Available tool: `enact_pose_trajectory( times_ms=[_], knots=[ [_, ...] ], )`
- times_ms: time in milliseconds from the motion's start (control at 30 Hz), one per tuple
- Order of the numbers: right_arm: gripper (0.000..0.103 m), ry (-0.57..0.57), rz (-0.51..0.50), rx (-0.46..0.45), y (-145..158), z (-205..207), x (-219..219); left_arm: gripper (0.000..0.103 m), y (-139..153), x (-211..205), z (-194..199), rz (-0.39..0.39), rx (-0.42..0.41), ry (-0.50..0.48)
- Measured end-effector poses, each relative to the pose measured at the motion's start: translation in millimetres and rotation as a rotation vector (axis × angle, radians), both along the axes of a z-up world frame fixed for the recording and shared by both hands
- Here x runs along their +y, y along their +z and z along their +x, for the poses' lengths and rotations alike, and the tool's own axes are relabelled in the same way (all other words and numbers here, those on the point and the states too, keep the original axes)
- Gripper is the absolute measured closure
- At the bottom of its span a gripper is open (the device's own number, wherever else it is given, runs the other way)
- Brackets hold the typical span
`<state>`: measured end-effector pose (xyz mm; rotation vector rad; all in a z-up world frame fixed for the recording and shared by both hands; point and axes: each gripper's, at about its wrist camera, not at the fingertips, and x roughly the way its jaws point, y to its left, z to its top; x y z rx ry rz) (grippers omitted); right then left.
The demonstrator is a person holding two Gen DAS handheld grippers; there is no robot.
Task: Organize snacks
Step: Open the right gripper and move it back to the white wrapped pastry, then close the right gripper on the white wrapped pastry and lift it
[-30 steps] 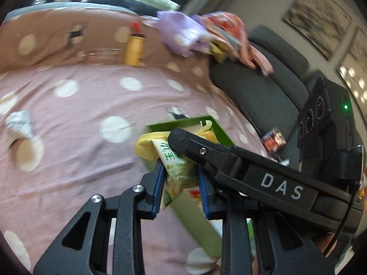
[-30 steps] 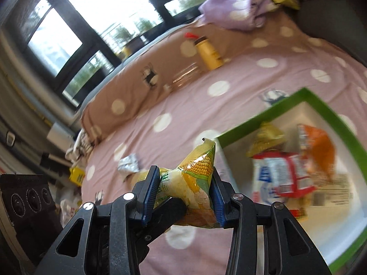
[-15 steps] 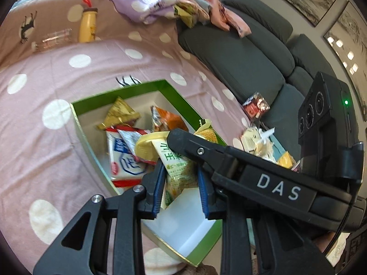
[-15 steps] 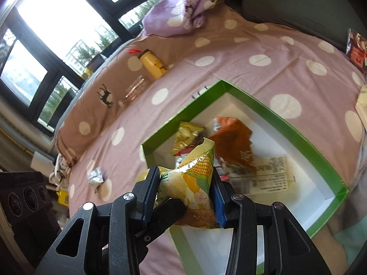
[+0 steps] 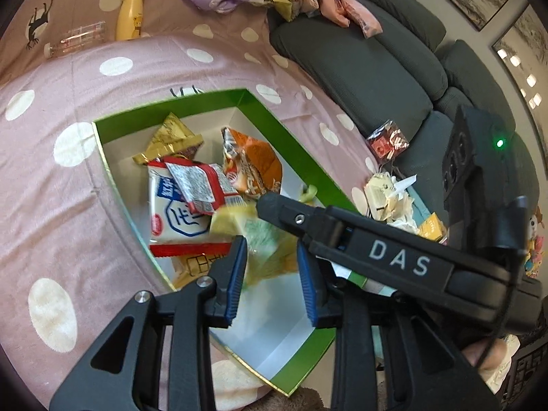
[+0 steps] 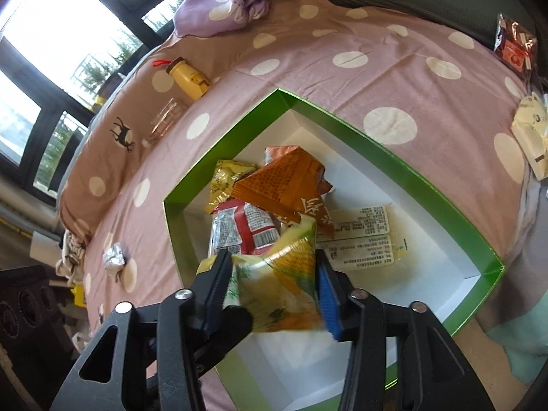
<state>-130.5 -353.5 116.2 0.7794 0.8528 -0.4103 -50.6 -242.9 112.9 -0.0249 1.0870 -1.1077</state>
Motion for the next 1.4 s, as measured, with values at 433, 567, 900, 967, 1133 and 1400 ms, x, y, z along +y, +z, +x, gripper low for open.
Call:
enact_pose_trajectory(
  times_ms=[433,567,900,967,1133,1400],
  knots=[
    [0.015,0.116,-0.086,-0.094,35.3,38.5,41.8,0.028,38.6,116.3,69.2,-0.033,-0.134,0.337],
    [0.014,0.179,-0.13,-0.118,52.8,65.5,66.4,0.022,47.5,175.6,98.6,-0.037,-0.151,0.506],
    [0.014,0.546,0.027,-0.268,69.7,190.1,147.1,0.019,18.1,269.0,169.6,-0.008,-0.072,0.813],
    [0.014,0.619,0.061,-0.225,53.1,224.8,169.8,0.019,2.4,275.3,182.6,0.025,-0.05,0.842],
    [0.014,0.706,0.097,-0.121,7.2,291.1,212.5,0.021,-38.5,277.2,202.6,0.067,0.009,0.835],
    [0.021,0.769,0.09,0.002,-58.4,325.6,231.8,0.029,-76.5,269.4,228.1,0.069,0.06,0.785]
  ],
)
